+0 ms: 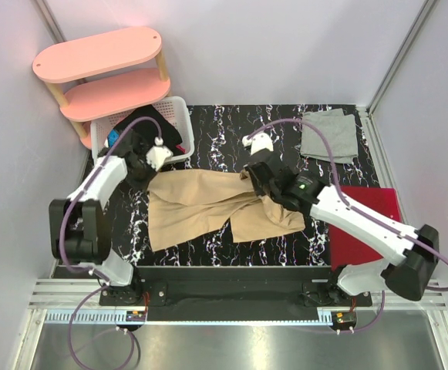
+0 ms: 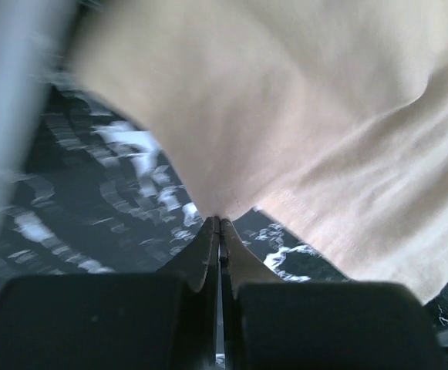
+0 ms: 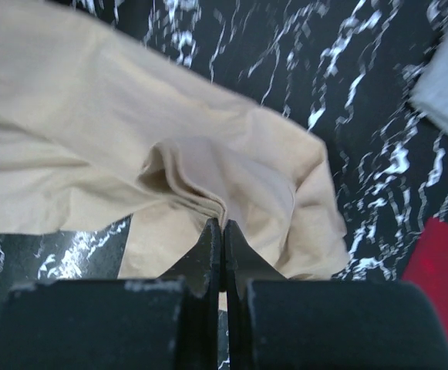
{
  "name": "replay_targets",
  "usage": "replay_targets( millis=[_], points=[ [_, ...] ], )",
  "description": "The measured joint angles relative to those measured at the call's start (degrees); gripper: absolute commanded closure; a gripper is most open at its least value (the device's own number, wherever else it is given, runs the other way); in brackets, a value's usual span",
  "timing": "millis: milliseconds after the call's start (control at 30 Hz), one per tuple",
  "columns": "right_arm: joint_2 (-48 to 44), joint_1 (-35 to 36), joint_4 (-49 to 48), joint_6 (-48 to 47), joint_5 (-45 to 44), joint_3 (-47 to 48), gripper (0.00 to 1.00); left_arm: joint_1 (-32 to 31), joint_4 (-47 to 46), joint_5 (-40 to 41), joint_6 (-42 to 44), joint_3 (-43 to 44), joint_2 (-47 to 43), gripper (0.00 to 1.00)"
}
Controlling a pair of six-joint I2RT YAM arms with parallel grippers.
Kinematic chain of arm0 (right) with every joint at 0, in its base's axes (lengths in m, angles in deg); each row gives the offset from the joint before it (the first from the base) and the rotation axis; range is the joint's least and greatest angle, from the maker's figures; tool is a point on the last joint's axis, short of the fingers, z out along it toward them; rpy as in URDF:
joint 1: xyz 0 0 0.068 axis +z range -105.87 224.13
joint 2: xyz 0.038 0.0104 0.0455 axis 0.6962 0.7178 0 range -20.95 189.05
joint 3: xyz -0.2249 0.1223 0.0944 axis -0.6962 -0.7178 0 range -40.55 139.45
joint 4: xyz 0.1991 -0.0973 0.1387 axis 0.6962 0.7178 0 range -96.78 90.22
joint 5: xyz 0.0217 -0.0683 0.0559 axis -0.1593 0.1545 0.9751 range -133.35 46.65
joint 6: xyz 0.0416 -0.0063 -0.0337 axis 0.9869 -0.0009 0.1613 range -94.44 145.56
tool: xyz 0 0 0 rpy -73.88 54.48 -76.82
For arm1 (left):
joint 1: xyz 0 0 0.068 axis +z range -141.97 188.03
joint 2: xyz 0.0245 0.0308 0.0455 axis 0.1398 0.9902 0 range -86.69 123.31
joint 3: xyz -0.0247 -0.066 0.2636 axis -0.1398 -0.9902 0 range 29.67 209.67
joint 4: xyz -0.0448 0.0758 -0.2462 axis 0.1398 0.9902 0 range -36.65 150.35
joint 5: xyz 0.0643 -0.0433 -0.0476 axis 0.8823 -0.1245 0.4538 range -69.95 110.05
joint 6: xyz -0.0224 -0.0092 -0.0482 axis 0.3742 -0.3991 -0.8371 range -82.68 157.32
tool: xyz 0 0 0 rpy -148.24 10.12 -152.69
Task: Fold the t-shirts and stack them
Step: Flatten the tshirt out
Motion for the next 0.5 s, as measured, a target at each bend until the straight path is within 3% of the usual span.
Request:
replay_targets(
  millis=[267,500],
  points=[
    [-16.3,0.0,1.4,-0.5,-2.5,5.4,1.0,1.5,2.5,-0.1,-2.6,9.6,-20.7,1.0],
    [-34.6,-0.1,5.5,2.8,5.5,10.9,1.0,1.6,12.0,-0.7,-4.2,18.4,-36.7,1.0]
  ],
)
